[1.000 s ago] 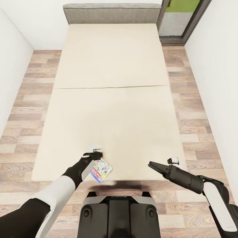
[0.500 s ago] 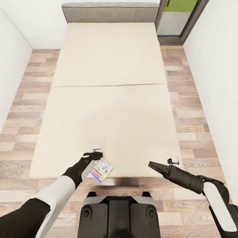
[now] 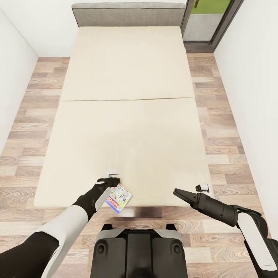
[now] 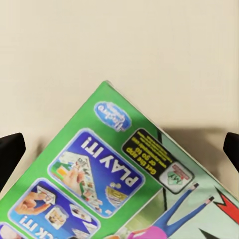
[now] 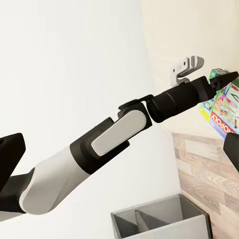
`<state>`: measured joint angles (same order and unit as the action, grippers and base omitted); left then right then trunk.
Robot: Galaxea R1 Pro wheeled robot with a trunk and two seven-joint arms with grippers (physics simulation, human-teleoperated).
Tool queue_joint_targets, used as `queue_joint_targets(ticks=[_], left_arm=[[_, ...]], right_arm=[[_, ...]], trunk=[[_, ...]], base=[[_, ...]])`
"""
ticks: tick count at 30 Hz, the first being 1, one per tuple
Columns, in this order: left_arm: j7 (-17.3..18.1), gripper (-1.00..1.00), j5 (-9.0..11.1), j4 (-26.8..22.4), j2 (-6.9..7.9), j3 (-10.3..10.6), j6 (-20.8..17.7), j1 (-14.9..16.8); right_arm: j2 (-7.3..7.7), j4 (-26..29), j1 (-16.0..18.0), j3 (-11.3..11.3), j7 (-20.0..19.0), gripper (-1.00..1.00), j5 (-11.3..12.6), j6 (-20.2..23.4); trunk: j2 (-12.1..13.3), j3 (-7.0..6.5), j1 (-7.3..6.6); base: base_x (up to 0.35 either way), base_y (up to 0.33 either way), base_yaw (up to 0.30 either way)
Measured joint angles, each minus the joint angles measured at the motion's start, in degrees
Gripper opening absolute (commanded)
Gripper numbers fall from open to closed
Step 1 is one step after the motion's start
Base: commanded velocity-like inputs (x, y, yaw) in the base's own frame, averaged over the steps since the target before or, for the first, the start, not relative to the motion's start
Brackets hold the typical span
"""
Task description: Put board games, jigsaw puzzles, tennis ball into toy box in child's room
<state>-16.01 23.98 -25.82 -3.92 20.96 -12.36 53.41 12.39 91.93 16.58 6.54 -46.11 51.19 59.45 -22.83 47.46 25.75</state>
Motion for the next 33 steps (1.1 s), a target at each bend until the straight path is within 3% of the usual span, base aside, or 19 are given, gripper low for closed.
queue_joint_targets(ticks=[33], left_arm=[[0.0,1.00,0.0,0.0,-0.04,0.0,0.0,0.0]], right_arm=[[0.01,0.0,0.0,-0.3,0.0,1.00,0.0,-3.3]], trunk=[[0.0,0.00,0.01]], base=[[-0.052,-0.044,0.000]])
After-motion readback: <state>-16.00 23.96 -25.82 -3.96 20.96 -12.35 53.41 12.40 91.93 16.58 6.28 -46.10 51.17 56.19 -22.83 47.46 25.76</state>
